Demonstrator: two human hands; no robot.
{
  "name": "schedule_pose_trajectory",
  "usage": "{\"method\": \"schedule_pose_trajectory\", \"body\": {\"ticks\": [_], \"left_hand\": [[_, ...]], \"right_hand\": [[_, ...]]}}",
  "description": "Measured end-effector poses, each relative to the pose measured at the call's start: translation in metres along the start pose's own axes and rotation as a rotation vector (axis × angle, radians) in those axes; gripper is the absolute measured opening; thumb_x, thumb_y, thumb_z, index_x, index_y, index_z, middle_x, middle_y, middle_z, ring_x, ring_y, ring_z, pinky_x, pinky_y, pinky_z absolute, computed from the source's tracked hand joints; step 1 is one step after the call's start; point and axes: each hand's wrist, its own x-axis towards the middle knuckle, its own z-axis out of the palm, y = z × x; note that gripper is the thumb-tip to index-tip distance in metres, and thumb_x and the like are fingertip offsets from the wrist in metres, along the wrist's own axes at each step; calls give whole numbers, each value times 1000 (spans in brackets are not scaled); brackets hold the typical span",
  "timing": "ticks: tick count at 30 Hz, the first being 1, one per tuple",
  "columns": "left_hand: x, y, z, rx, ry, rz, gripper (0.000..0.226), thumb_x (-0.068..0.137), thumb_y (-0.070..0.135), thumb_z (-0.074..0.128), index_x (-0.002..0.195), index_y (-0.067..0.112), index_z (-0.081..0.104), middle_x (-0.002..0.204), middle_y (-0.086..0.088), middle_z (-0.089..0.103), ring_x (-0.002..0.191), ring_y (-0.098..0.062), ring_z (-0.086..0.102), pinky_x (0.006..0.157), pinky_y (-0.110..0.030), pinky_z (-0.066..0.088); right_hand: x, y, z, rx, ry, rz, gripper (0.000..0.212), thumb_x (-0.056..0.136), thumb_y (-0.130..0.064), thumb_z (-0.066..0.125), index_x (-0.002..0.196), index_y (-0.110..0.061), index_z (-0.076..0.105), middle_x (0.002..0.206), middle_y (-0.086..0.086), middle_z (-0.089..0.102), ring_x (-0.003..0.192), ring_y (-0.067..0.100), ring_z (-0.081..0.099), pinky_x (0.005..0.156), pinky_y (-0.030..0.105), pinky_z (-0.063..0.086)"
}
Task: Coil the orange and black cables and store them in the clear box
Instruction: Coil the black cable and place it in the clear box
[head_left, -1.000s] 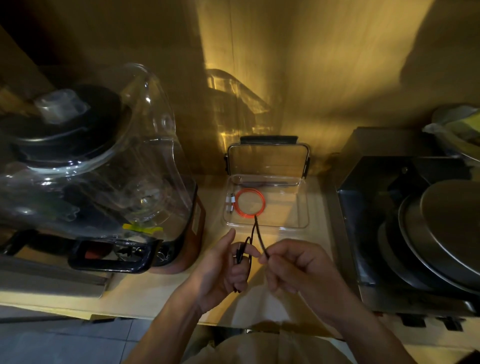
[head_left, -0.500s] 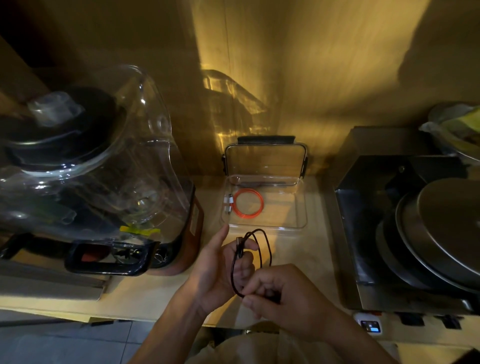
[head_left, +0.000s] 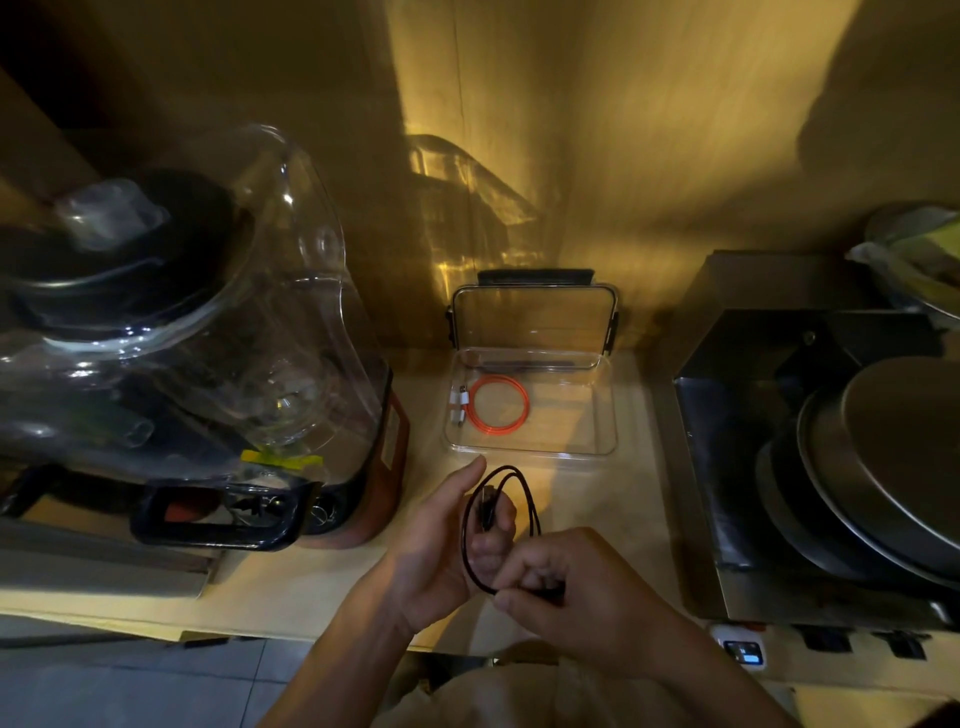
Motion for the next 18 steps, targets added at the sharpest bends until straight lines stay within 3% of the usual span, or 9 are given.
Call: {"method": "schedule_pose_trajectory", "body": {"ticks": [5, 8, 14, 18], "left_hand": [[2, -2, -5, -84, -88, 18, 37, 86, 41, 66, 70, 11, 52, 51, 2, 32, 51, -12, 23, 54, -27, 16], [4, -3, -6, -151, -99, 56, 38, 91, 37, 62, 65, 14, 45, 51, 3, 31, 50, -11, 21, 50, -24, 21], [6, -5, -5, -306, -77, 150, 43, 96, 40, 50, 62, 18, 36, 54, 3, 26, 50, -10, 20, 50, -24, 22], [6, -2, -9, -394, -107, 184, 44, 97, 42, 48, 61, 19, 37, 55, 5, 26, 49, -8, 22, 48, -22, 21]], "right_hand": [[1, 4, 2, -143, -13, 12, 8, 83, -25, 67, 80, -19, 72, 57, -4, 63, 53, 5, 54, 57, 22, 42], [2, 4, 2, -196, -41, 15, 11, 84, -29, 67, 81, -19, 72, 57, -6, 62, 54, 8, 54, 58, 27, 45], [3, -1, 3, -299, -37, 3, 14, 84, -32, 65, 78, -21, 69, 60, -2, 65, 60, 16, 59, 57, 24, 43], [2, -2, 6, -340, -77, 11, 12, 83, -35, 65, 79, -24, 69, 58, -14, 61, 63, 11, 60, 58, 18, 43]]}}
